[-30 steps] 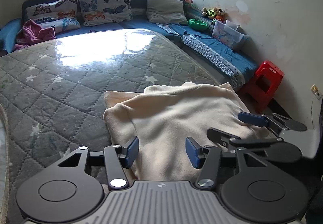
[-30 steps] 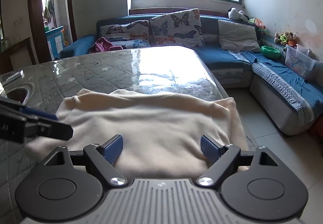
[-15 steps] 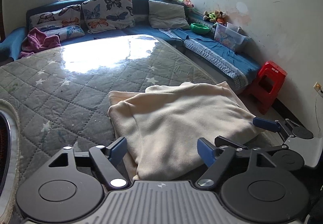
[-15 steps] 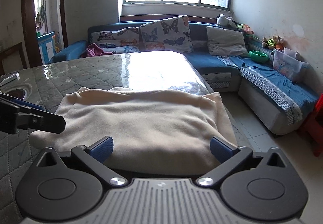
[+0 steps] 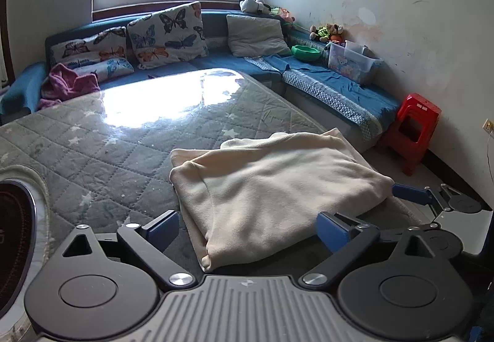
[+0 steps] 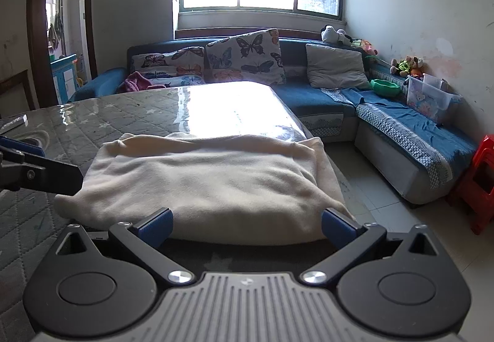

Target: Fold clothes

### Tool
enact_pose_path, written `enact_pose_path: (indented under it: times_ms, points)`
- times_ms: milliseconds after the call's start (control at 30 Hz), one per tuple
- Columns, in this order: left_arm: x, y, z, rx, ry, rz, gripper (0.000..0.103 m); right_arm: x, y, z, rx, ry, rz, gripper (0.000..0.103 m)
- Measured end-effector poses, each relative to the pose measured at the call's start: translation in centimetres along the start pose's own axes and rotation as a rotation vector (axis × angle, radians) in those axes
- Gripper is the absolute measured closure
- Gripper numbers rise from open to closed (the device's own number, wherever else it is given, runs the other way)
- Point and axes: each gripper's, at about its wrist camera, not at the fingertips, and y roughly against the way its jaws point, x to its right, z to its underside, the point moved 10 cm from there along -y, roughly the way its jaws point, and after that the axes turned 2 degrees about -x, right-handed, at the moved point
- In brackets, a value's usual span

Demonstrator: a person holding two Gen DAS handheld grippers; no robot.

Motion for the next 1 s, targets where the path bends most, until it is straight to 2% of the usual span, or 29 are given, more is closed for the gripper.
enact_pose_path:
  times_ms: [433,667,1000]
  points:
    - [0.9,1.7,0.7,0.017,-0.019,-0.018,0.0,0.5,2.3,0.8,0.017,-0.064,-0.001,0.0]
    - [1.0,2.2,2.0,0.01,-0.02,-0.022,0.0,0.4,2.8,1.5,-0.006,-0.054,0.007,0.0]
    - [0.2,3.0,4.0,0.007,-0.014,-0.065,0.0,-0.5,4.3,2.1,-0.006,-0.03,0.03,0.0]
